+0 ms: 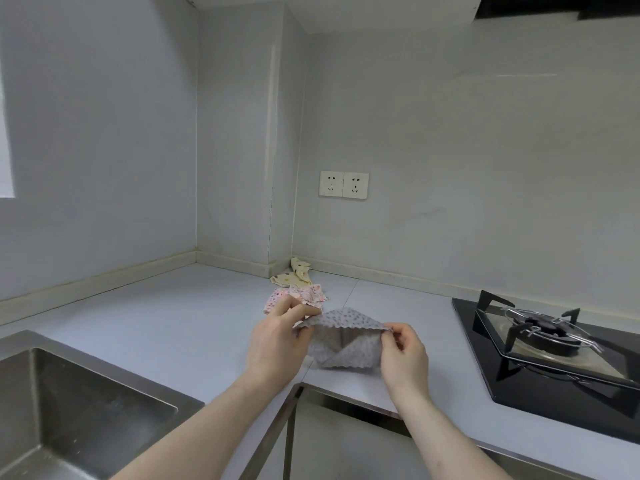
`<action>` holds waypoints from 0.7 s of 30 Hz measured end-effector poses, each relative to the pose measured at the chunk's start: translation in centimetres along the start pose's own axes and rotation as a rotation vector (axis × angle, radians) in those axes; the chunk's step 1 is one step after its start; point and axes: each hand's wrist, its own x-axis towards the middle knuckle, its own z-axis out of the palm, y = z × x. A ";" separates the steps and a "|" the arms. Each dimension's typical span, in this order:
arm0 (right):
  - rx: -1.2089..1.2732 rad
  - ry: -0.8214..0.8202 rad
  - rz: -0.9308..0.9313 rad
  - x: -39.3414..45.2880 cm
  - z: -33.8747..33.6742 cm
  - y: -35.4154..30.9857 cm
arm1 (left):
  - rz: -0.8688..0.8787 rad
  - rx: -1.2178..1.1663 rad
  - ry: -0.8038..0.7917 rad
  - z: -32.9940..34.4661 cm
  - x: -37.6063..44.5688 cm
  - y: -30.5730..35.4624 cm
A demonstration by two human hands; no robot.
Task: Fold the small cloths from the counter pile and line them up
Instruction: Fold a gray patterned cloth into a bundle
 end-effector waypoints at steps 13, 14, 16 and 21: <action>-0.111 -0.100 -0.227 1.5 -5.9 -9.3 | -0.365 -0.703 0.000 -6.6 6.8 5.1; -0.106 -0.093 -0.225 1.7 -6.6 -10.1 | -0.375 -0.736 -0.012 -7.1 7.2 5.5; -0.094 -0.097 -0.202 2.3 -7.8 -11.4 | -0.424 -0.823 -0.049 -8.0 7.7 6.4; -0.019 -0.234 -0.051 2.4 -10.6 -13.5 | -0.535 -0.820 -0.255 -8.5 7.6 7.1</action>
